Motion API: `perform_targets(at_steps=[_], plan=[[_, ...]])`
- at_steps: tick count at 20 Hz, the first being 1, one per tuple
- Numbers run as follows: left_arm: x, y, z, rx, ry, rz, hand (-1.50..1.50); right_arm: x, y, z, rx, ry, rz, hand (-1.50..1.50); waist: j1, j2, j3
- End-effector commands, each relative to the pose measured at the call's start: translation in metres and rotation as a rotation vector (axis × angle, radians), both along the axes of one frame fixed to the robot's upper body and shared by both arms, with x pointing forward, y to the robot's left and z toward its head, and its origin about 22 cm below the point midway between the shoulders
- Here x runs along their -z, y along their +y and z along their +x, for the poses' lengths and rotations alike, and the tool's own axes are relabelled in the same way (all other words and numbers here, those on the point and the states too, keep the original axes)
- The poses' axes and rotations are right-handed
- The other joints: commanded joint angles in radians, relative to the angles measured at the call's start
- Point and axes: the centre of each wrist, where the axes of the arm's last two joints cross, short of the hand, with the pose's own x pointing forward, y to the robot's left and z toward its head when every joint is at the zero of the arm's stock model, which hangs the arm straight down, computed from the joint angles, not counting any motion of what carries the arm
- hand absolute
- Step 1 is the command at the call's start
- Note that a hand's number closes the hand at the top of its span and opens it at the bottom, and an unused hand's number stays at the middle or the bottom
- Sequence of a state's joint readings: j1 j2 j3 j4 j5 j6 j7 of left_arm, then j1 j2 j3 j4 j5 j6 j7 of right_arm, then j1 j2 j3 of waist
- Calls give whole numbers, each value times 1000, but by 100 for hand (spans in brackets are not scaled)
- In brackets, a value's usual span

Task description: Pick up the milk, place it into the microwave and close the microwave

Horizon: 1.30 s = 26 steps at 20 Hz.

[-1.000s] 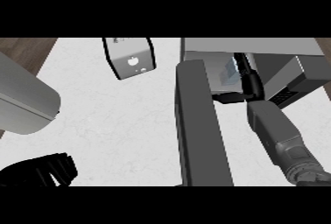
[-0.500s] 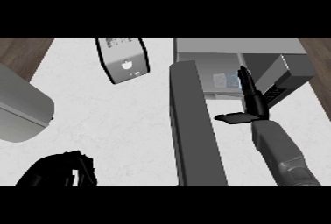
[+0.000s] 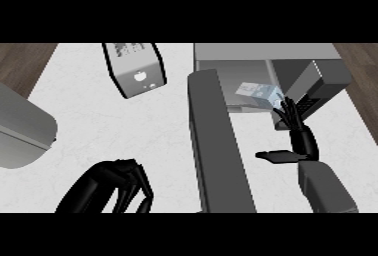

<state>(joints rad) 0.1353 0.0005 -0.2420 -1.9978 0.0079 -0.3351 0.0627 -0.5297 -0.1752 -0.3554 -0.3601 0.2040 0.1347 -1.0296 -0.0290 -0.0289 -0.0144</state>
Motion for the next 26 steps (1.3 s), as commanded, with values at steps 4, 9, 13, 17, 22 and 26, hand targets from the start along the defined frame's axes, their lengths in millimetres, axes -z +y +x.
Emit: perform_targets(at_steps=[4,9,13,17,22,26], plan=[[10,-56,34,89,-43,112,150,29,-37,-67,-23,50,34,-150,-27,22,12],[53,-71,52,166,22,198,150,22,-60,-92,-17,31,28,-150,-29,23,11],[87,-101,51,167,43,267,150,4,-73,-98,-54,-11,-28,-150,-26,27,11],[123,-104,52,123,25,304,150,-15,-87,-105,-99,-53,-18,-150,-42,29,10],[116,-128,67,53,-66,267,150,-39,-62,-84,-168,-116,50,-150,-67,33,9],[135,-130,59,15,-50,249,150,-64,-65,-82,-237,-133,51,-150,-95,38,7]])
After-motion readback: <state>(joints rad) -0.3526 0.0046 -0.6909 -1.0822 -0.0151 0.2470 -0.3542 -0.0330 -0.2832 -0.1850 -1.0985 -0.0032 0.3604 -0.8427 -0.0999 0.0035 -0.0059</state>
